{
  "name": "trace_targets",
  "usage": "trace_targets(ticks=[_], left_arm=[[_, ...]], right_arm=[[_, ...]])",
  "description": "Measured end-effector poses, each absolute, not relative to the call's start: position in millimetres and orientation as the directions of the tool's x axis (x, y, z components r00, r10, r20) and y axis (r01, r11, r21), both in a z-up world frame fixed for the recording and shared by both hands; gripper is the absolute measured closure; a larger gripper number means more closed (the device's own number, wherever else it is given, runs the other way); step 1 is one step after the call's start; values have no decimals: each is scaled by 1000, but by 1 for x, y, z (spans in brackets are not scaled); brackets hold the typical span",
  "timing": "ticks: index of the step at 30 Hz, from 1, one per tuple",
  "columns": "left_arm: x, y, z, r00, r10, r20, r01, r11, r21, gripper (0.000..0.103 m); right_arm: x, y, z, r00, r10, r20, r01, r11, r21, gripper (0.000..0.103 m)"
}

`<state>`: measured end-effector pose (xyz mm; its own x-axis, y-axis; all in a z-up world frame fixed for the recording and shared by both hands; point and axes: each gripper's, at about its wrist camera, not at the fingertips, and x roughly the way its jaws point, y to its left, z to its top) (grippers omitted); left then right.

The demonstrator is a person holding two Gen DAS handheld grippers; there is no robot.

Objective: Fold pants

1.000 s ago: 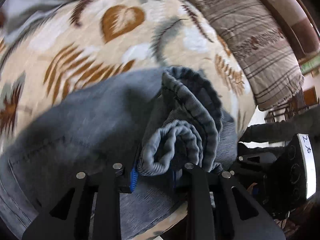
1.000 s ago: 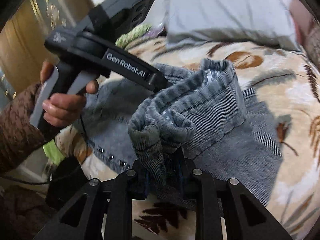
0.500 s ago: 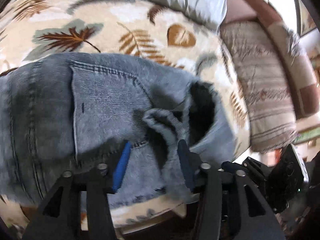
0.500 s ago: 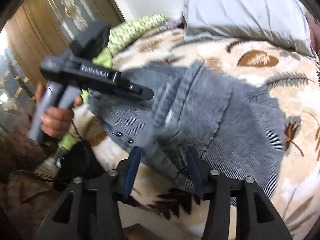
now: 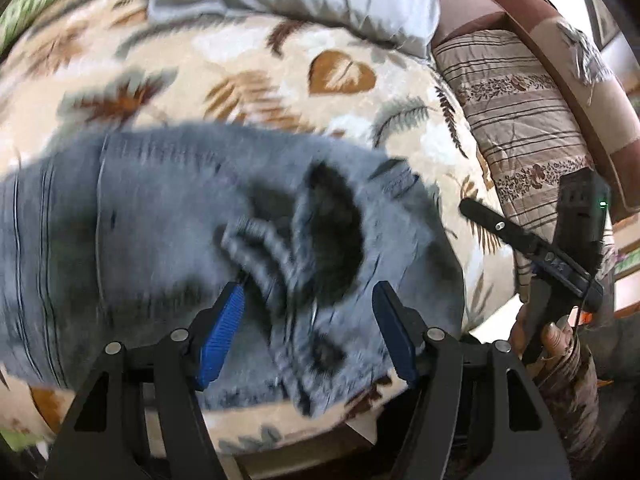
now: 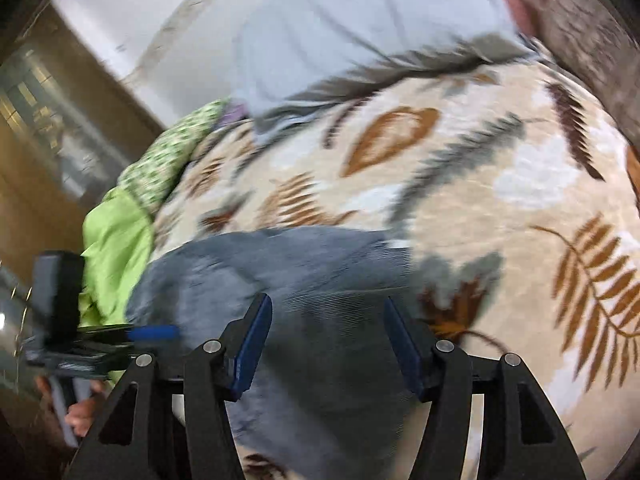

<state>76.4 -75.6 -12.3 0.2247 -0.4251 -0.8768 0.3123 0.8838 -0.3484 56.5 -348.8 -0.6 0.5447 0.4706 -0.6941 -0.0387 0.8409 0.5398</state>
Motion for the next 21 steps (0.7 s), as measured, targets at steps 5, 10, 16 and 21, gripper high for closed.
trace_targets(ticks=[5, 10, 16, 21], left_arm=[[104, -100, -19, 188, -403, -895, 291, 894, -341, 36], [120, -102, -25, 138, -435, -890, 243, 886, -395, 32], [130, -105, -28, 85, -494, -866, 194, 860, -472, 21], [116, -119, -42, -1, -500, -866, 222, 844, -488, 34]], right_arm=[[65, -370, -28, 537, 496, -683, 39, 793, 607, 43], [69, -378, -48, 516, 546, -659, 73, 739, 670, 43], [74, -378, -66, 503, 615, -607, 71, 671, 738, 49], [76, -376, -67, 502, 606, -617, 67, 684, 726, 68]])
